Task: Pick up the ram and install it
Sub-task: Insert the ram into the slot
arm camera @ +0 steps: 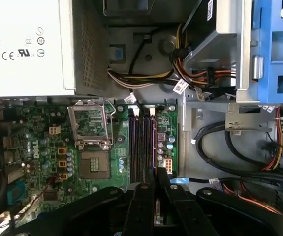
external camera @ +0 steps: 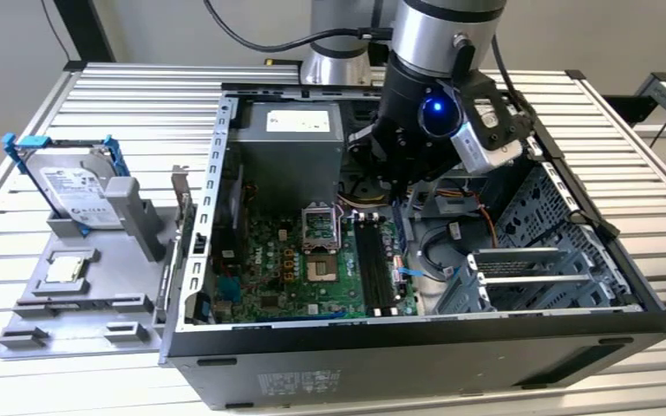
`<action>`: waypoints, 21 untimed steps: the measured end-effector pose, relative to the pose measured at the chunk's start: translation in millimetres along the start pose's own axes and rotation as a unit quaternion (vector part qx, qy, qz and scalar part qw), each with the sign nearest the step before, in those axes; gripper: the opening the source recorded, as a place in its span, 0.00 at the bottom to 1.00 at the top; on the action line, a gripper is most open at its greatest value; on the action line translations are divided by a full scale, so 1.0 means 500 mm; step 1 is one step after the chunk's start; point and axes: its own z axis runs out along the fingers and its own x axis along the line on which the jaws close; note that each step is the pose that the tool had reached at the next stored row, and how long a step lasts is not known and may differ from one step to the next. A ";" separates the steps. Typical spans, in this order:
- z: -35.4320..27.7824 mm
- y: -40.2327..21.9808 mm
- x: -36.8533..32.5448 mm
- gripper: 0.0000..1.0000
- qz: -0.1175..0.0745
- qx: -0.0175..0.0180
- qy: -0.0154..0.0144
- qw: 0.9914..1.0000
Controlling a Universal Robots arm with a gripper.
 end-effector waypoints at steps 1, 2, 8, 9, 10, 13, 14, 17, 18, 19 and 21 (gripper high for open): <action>0.004 0.000 -0.001 0.00 0.000 0.000 0.000 1.000; 0.007 0.000 -0.003 0.00 0.000 0.000 0.000 1.000; 0.029 0.001 -0.007 0.00 0.000 0.000 0.000 1.000; 0.033 0.001 -0.008 0.00 -0.001 0.000 0.000 1.000; 0.037 0.001 -0.008 0.00 -0.001 0.000 0.000 1.000; 0.048 0.001 -0.011 0.00 -0.001 0.000 0.000 1.000; 0.051 0.001 -0.011 0.00 -0.001 0.000 0.000 1.000; 0.051 0.001 -0.011 0.00 -0.001 0.000 0.002 1.000; 0.052 0.001 -0.011 0.00 -0.001 0.000 0.002 1.000; 0.056 0.001 -0.011 0.00 -0.002 0.000 0.001 1.000; 0.067 0.001 -0.011 0.00 -0.003 0.000 0.000 1.000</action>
